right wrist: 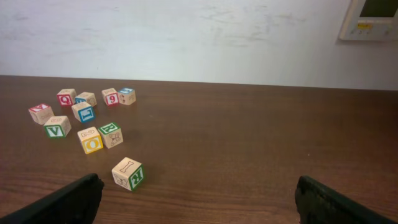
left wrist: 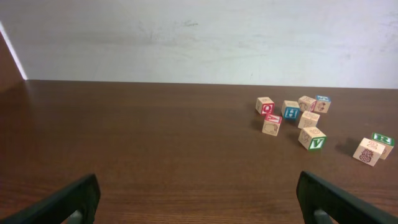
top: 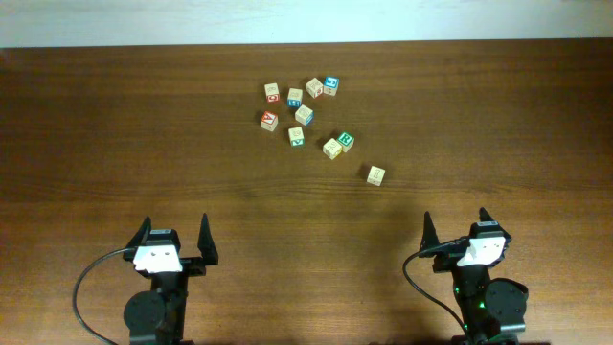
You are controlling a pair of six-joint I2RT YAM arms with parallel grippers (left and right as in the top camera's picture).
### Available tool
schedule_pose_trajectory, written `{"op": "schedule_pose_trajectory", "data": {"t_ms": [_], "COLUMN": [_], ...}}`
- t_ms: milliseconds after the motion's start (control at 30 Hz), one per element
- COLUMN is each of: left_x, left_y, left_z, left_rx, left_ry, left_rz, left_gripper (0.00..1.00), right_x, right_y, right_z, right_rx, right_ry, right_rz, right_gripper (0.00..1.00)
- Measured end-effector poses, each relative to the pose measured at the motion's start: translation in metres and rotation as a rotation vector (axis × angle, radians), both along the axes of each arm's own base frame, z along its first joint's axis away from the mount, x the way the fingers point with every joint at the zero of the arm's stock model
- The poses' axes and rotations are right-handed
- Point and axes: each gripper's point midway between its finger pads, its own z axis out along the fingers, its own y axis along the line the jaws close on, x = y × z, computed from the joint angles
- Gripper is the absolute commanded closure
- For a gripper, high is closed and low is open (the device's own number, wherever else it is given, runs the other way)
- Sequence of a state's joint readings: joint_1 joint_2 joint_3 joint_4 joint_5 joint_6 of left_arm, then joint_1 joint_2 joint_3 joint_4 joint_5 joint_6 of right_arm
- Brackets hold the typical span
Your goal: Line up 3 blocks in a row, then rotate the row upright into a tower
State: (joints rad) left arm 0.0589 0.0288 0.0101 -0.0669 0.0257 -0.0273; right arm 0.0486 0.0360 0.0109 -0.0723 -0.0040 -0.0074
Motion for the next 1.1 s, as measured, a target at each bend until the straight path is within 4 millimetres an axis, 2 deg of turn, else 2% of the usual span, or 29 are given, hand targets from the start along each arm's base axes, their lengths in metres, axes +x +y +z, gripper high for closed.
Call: {"op": "schedule_pose_trajectory", "data": {"t_ms": [67, 133, 267, 1100], "left_x": [0.0, 0.0, -0.001, -0.001], "left_y": [0.002, -0.012, -0.004, -0.001], "left_z": [0.0, 0.002, 0.003, 0.003], "left_rx": [0.03, 0.092, 0.156, 0.174], "left_ry": [0.0, -0.007, -0.006, -0.004], "left_rz": [0.018, -0.022, 0.028, 0.044], "left_gripper": [0.01, 0.01, 0.01, 0.01], "right_x": [0.0, -0.001, -0.001, -0.002], "right_y": [0.002, 0.005, 0.009, 0.009], "right_z": [0.0, 0.003, 0.004, 0.004], "right_rx": [0.027, 0.086, 0.134, 0.149], "right_ry": [0.002, -0.007, -0.005, -0.005], "right_rz": [0.008, 0.027, 0.044, 0.046], "right_gripper": [0.02, 0.02, 0.02, 0.02]}}
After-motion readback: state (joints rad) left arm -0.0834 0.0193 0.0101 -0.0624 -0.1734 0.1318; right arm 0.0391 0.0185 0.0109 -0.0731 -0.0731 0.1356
